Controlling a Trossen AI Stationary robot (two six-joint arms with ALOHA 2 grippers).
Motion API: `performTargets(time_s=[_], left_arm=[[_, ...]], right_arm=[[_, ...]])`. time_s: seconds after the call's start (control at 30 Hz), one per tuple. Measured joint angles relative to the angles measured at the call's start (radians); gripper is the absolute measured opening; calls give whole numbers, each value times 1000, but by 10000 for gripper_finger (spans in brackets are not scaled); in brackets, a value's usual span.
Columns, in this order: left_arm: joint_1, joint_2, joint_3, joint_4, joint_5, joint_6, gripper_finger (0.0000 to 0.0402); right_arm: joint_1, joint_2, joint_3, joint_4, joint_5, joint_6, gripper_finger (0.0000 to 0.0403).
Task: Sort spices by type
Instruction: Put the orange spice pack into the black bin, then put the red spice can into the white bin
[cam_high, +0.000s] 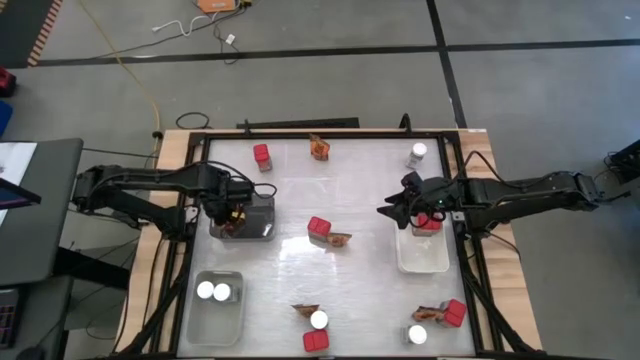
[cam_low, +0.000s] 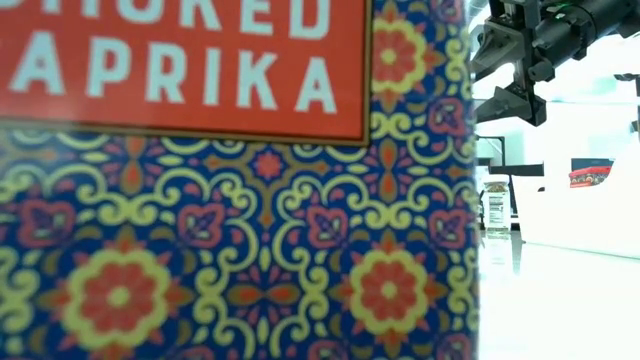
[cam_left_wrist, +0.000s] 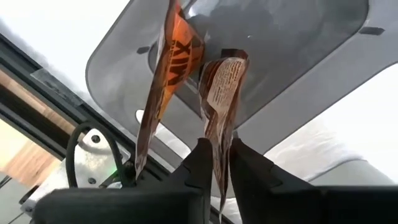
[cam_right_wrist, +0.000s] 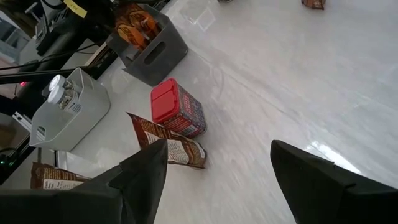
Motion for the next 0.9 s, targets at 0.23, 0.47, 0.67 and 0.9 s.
performTargets(time_s=[0.23, 0.47, 0.67, 0.9], left_arm=[[0, 0, 0, 0, 0, 6, 84], [0, 0, 57, -7, -23, 17, 94], [0, 0, 135, -59, -72, 5, 95], [0, 0, 248, -56, -123, -10, 95]], right_arm=[[0, 0, 0, -2, 0, -3, 311], [0, 0, 0, -1, 0, -16, 311], [0, 0, 0, -1, 0, -18, 311], [0, 0, 0, -2, 0, -18, 311]])
